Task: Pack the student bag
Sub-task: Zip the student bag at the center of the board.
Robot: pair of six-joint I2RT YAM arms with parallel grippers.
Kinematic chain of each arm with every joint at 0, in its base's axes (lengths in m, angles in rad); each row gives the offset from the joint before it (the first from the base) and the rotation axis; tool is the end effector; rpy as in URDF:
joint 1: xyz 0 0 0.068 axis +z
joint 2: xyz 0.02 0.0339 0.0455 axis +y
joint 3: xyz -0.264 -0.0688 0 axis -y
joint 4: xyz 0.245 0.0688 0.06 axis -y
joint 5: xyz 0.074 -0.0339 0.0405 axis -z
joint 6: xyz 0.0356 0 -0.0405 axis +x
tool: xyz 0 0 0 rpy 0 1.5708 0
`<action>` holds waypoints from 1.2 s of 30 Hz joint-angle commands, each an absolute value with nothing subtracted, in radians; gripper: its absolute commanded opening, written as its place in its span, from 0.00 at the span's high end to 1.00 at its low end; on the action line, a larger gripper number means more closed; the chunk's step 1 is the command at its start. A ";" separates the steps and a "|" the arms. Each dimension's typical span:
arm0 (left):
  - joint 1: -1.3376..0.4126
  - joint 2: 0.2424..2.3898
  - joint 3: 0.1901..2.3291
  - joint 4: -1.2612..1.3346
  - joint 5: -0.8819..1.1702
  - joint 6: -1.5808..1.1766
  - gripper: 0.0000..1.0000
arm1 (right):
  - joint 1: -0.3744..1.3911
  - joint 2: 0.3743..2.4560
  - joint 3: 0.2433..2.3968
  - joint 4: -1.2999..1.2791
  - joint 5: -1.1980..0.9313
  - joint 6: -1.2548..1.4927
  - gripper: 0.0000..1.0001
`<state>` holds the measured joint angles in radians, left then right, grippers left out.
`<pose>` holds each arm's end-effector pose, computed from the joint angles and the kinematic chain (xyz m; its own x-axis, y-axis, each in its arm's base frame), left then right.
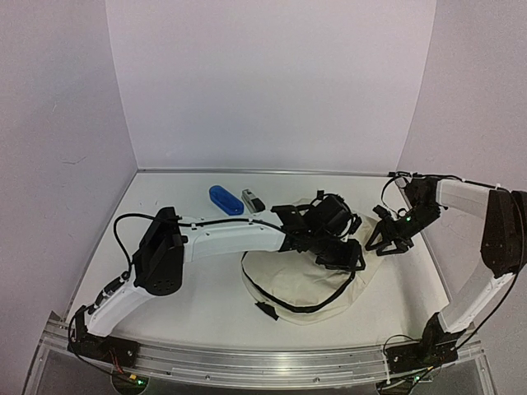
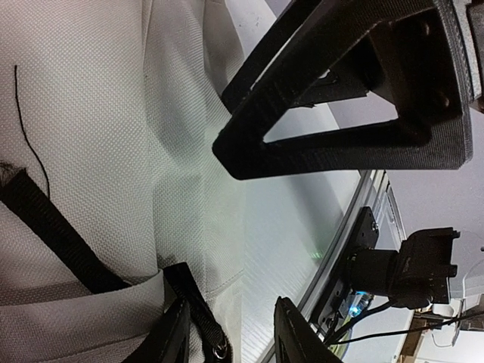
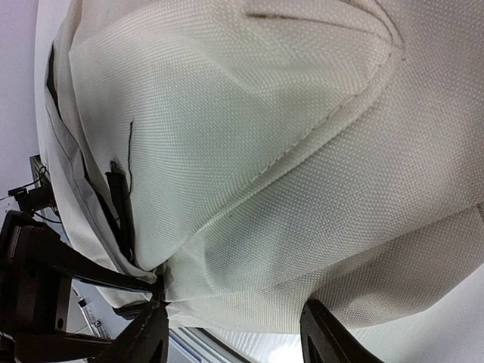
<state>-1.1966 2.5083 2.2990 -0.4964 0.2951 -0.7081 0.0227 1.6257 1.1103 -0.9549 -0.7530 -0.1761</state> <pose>0.1977 -0.5317 0.2074 -0.8119 0.3651 -0.4555 0.5838 0.5018 -0.6383 0.2866 0.0309 0.2091 -0.9644 -0.1498 -0.2180 -0.2581 0.7127 0.6523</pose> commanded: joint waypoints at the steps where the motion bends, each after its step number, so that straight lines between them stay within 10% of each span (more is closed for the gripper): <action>1: -1.179 2.529 2.339 -0.582 0.140 -0.719 0.61 | 0.028 1.637 1.113 -0.973 -0.775 -0.190 0.42; 17: -1.190 2.551 2.345 -0.638 0.028 -0.758 0.53 | 0.036 1.653 1.111 -0.971 -0.779 -0.190 0.42; 36: -1.197 2.454 2.241 -0.580 -0.023 -0.739 1.00 | 0.041 1.676 1.120 -0.970 -0.769 -0.198 0.40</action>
